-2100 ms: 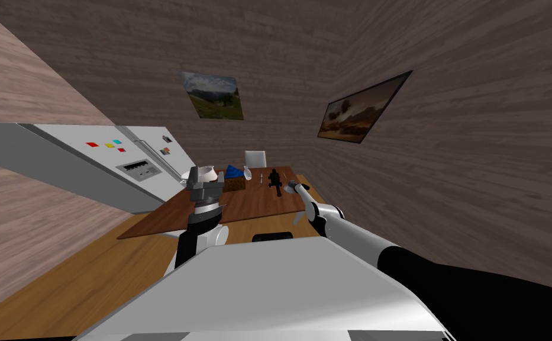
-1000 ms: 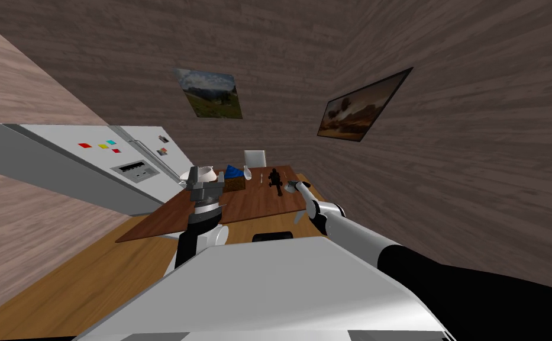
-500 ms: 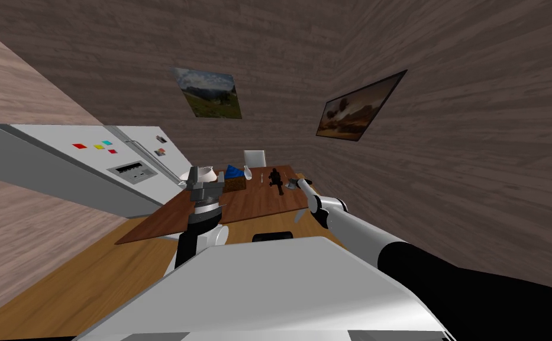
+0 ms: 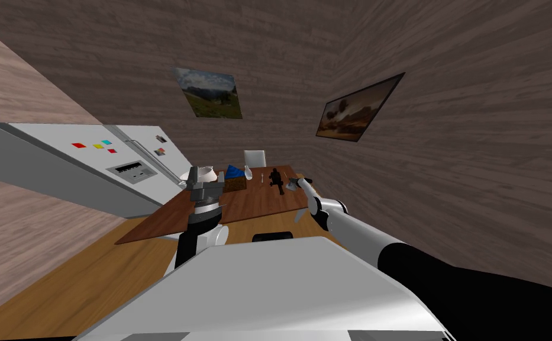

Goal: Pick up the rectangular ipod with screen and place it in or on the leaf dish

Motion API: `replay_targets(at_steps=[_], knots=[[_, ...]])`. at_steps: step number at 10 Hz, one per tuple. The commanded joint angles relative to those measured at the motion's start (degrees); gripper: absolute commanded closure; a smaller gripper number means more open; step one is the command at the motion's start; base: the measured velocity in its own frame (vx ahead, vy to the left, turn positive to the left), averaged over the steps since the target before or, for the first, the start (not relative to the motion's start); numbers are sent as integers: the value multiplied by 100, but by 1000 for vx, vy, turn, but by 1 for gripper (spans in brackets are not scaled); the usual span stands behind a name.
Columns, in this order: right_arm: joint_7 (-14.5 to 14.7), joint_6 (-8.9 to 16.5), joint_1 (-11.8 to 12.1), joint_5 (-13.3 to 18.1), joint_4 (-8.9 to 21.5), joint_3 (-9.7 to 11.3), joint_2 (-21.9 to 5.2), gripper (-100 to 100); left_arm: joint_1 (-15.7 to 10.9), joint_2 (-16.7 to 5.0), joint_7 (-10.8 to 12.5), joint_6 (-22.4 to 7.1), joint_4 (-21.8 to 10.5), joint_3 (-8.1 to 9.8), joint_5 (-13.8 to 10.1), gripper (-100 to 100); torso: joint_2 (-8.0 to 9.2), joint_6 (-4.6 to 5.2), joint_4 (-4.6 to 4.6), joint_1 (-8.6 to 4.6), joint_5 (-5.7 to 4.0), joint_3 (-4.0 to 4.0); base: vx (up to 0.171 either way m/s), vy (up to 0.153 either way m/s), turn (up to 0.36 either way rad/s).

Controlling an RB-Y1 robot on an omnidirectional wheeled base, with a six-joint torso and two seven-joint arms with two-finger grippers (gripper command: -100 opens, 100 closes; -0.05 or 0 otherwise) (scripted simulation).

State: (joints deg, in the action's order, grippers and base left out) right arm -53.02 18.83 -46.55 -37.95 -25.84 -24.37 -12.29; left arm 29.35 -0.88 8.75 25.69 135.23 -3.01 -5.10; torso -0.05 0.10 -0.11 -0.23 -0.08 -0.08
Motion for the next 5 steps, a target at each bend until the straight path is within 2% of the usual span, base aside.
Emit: replay_targets(at_steps=[1,3,4,5], knots=[[286,-135,-110,-184,242,-47,-47,-100,0,0,0,0,0,0,0,0,0,0,0,0,0,0,0,0,0],[282,-126,-110,-173,233,-44,-46,-100,0,0,0,0,0,0,0,0,0,0,-1,1,-1,-1,0,0,0],[307,-134,-113,-180,240,-44,-47,0,0,0,0,0,0,0,0,0,0,0,-1,1,-1,-1,0,0,0],[304,-133,-112,-179,240,-44,-47,0,0,0,0,0,0,0,0,0,0,0,-1,2,0,-1,0,0,0]])
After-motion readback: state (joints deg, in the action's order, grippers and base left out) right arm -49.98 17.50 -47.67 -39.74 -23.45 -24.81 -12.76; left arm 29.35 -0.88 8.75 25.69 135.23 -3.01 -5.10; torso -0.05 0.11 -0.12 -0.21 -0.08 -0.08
